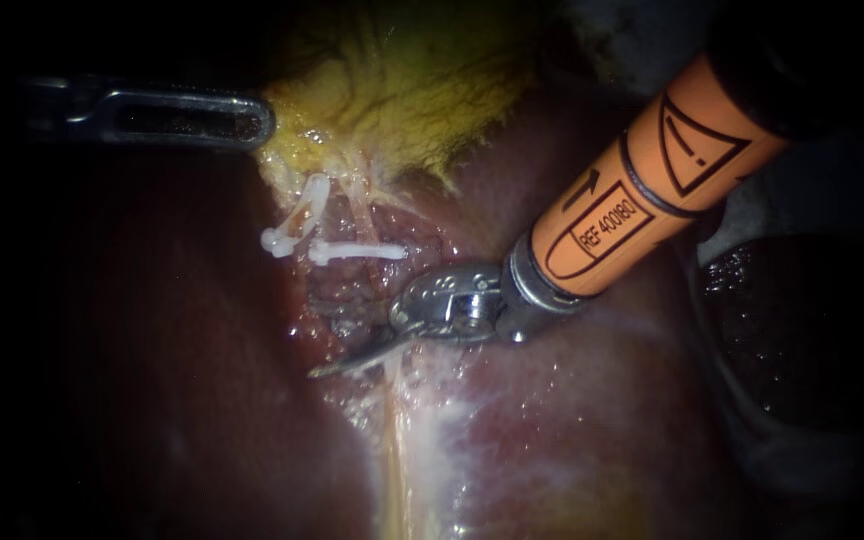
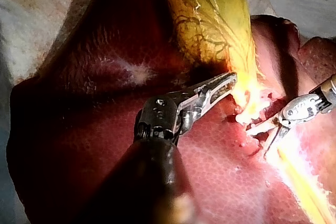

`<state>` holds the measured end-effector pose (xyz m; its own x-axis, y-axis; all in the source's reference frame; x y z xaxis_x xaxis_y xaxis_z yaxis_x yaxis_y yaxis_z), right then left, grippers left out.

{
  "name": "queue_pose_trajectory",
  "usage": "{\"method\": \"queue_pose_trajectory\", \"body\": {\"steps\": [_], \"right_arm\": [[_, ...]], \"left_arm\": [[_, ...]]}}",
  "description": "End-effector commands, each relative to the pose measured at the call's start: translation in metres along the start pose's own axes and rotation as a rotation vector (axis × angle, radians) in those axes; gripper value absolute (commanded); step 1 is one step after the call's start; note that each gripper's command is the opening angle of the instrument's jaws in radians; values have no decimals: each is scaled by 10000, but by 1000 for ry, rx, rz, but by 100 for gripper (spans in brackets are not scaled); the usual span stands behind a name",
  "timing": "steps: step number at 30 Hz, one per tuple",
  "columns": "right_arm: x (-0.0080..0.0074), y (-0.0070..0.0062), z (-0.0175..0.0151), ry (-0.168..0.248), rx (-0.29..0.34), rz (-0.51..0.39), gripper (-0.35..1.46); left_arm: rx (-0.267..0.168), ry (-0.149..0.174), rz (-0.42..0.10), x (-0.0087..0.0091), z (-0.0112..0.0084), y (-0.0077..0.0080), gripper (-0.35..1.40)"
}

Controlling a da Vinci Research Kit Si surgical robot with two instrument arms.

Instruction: Go to the cutting position right tube

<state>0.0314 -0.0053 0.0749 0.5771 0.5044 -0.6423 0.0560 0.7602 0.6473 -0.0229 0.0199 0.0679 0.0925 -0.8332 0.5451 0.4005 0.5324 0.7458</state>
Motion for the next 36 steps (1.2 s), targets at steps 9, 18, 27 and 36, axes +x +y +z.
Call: {"method": "queue_pose_trajectory", "body": {"steps": [9, 18, 27, 36], "right_arm": [[7, -5, -8, 6, 12, -2, 110], [36, -26, -57, 35, 55, 57, 110], [20, -20, -102, 39, 51, 109, 110], [1, 13, -100, 37, 47, 147, 106]], "left_arm": [[1, 0, 0, 0, 0, 1, -35], [-3, -1, 1, 0, -4, 3, -35], [-4, -1, 0, 0, -6, 3, -35], [-4, -1, 0, 0, -7, 3, -35]]}}
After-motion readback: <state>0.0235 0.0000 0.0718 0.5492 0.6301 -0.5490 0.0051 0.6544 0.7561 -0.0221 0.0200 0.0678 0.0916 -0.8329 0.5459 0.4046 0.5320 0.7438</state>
